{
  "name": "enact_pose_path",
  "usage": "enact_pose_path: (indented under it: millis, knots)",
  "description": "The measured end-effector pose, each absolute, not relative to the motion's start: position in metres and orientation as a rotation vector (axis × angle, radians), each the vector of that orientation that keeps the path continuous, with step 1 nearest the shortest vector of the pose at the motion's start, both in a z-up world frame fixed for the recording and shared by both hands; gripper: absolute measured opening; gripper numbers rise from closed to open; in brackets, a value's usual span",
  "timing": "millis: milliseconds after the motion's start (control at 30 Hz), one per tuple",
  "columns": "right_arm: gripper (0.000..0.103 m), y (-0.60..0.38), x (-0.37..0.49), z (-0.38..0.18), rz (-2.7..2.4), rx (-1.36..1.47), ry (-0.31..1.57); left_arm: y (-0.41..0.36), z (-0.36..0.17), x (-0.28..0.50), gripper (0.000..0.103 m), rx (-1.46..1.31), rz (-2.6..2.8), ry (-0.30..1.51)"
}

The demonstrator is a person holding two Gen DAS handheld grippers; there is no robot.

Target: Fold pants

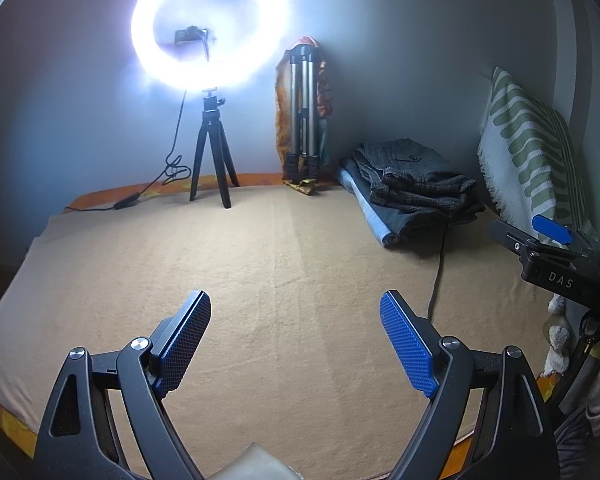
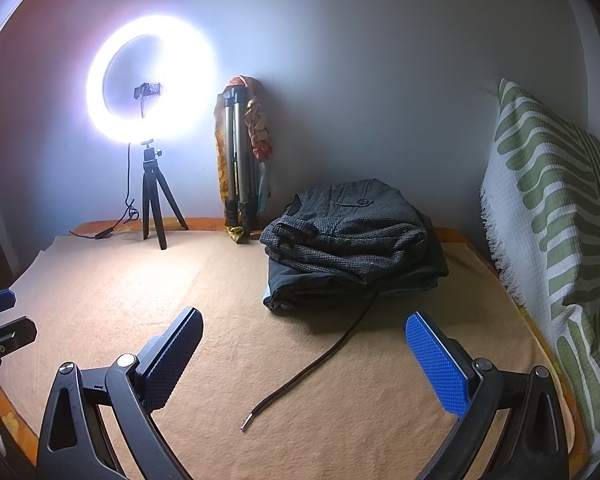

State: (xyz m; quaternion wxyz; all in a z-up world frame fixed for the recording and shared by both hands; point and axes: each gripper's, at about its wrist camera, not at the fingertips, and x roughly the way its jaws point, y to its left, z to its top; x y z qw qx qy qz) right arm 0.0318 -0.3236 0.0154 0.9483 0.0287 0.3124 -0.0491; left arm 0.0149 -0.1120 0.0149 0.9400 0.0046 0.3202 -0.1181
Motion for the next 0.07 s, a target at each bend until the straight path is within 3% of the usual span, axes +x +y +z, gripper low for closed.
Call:
enact_pose_path:
  millis: [67]
  knots:
    - [0.103, -0.3226, 0.0320, 0.0154, -0.096, 0.060, 0.638, -0.1098, 0.0149, 0.0147, 0.087, 0.008, -0.246, 0.661]
